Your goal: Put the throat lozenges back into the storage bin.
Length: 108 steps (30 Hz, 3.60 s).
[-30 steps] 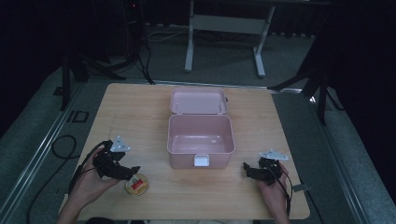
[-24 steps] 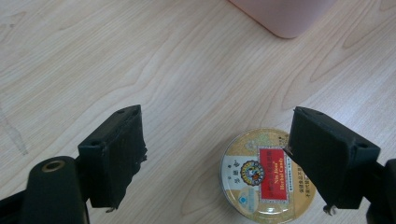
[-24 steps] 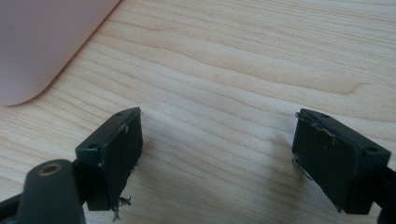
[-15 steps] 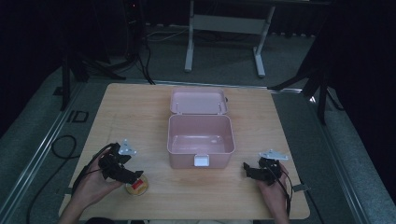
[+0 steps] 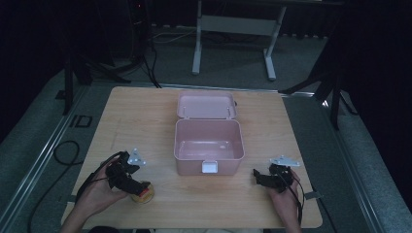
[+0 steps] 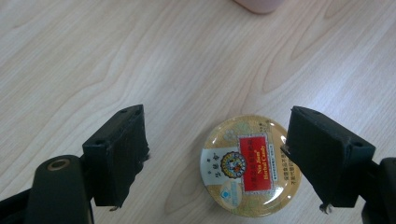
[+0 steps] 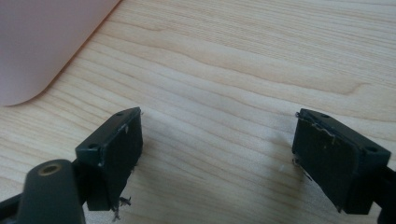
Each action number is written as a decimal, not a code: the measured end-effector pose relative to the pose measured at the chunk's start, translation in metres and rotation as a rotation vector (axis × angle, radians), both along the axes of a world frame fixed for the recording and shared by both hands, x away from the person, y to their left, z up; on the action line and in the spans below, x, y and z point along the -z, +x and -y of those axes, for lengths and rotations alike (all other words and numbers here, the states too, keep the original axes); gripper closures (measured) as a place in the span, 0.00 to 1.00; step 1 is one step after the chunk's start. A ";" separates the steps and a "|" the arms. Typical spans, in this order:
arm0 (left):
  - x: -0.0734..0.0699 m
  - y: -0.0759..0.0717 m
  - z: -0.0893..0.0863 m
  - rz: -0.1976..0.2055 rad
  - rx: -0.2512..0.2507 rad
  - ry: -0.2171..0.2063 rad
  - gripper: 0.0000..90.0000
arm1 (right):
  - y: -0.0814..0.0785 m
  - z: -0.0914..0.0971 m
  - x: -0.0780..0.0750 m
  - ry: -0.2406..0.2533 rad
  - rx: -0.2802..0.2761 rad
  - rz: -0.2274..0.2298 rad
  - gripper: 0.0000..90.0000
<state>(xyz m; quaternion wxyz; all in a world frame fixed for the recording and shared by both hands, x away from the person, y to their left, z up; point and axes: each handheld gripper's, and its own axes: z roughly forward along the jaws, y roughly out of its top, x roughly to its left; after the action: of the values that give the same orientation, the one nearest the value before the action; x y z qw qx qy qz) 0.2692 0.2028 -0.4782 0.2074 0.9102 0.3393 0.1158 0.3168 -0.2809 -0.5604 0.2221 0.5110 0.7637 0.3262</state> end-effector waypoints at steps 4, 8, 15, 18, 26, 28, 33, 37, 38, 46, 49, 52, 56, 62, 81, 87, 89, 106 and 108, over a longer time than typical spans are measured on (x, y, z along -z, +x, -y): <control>0.002 0.000 0.002 -0.013 0.013 0.010 0.23 | 0.000 0.000 0.000 0.000 0.000 0.000 0.18; 0.005 -0.001 0.004 -0.027 0.023 0.013 0.23 | 0.000 0.000 0.000 0.000 0.000 0.000 0.18; 0.011 -0.003 0.008 -0.058 0.054 0.037 0.21 | 0.000 0.000 0.000 0.000 0.001 0.000 0.18; 0.014 -0.004 0.009 -0.070 0.062 0.046 0.21 | 0.000 0.000 0.000 0.000 0.002 0.000 0.18; 0.016 -0.005 0.014 -0.082 0.090 0.075 0.25 | 0.000 0.000 0.000 0.000 0.002 0.000 0.18; 0.017 -0.005 0.015 -0.088 0.095 0.086 0.26 | 0.000 0.000 0.000 0.000 0.001 0.000 0.18; 0.019 -0.004 0.017 -0.098 0.106 0.114 0.26 | 0.000 0.000 0.000 0.000 0.001 0.000 0.18; 0.020 -0.002 0.018 -0.108 0.108 0.119 0.26 | 0.000 0.000 0.000 0.000 0.001 0.000 0.18; 0.021 -0.002 0.019 -0.111 0.110 0.125 0.26 | 0.000 0.000 0.000 0.000 0.001 -0.001 0.18; 0.026 0.000 0.021 -0.148 0.115 0.151 0.23 | 0.000 0.000 0.000 0.000 0.002 0.000 0.18; 0.026 0.001 0.022 -0.150 0.121 0.158 0.23 | 0.000 0.000 0.000 0.000 0.001 0.000 0.18; 0.026 0.001 0.023 -0.159 0.130 0.161 0.23 | 0.000 0.000 0.000 0.000 0.001 0.000 0.18; 0.029 0.000 0.026 -0.179 0.147 0.170 0.21 | 0.000 0.000 0.000 0.000 0.001 -0.001 0.18; 0.029 0.003 0.027 -0.181 0.142 0.174 0.20 | 0.000 0.000 0.000 0.000 0.002 -0.001 0.18; 0.038 0.005 0.025 -0.226 0.127 0.236 0.22 | 0.000 0.000 0.000 0.000 0.002 -0.001 0.18; 0.038 0.006 0.025 -0.238 0.129 0.244 0.22 | 0.000 0.000 0.000 0.000 0.002 -0.001 0.18; 0.036 0.007 0.025 -0.236 0.125 0.237 0.23 | 0.000 0.000 0.000 0.000 0.002 0.000 0.18; 0.017 0.012 0.021 -0.216 0.110 0.229 0.23 | 0.000 0.000 0.000 0.000 0.002 -0.001 0.18; 0.015 0.013 0.021 -0.214 0.109 0.229 0.23 | 0.000 0.000 0.000 0.000 0.001 -0.001 0.18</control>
<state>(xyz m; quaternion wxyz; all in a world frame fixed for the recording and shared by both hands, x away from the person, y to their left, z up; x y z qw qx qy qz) 0.2819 0.1816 -0.4930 0.0711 0.9520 0.2944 0.0448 0.3167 -0.2808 -0.5604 0.2220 0.5117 0.7633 0.3259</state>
